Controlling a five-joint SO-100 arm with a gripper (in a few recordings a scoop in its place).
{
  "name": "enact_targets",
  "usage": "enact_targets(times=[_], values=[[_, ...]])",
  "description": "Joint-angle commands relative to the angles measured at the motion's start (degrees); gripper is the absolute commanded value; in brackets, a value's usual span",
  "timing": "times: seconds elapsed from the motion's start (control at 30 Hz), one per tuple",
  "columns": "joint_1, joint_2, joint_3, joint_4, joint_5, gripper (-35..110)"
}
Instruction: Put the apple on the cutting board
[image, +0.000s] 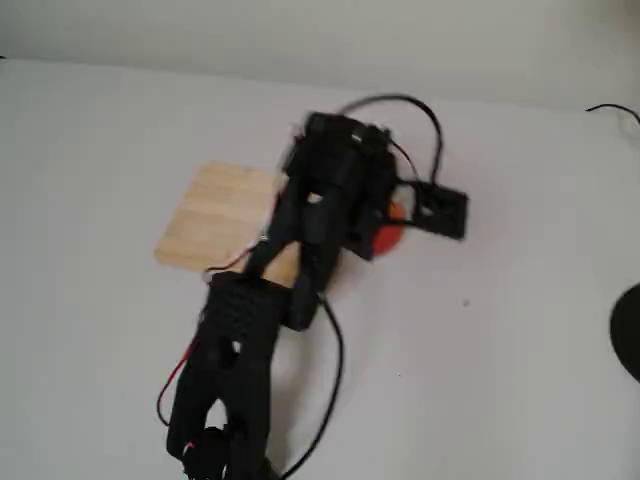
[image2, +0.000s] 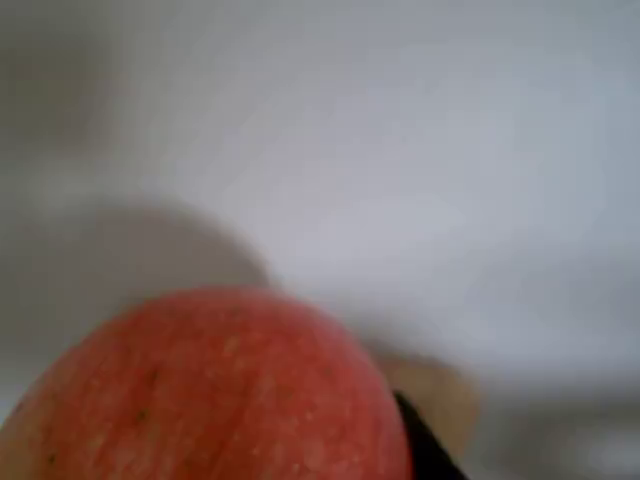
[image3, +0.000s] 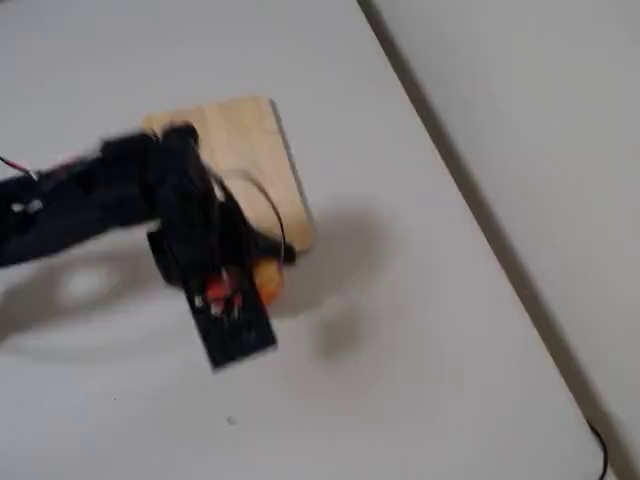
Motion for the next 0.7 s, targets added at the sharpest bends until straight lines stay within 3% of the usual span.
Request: enact_targets(times=[0.0, 0.3, 0.57, 0.67], values=[[-7.0, 11.7, -0.8, 2.8, 1.8, 6], [-22.0, 4.2, -3.3, 2.1, 5.6, 8], [-24.7, -12.0, -14.9, 2.3, 6.9, 9], [-24.8, -15.0, -15.9, 2.3, 6.7, 23]])
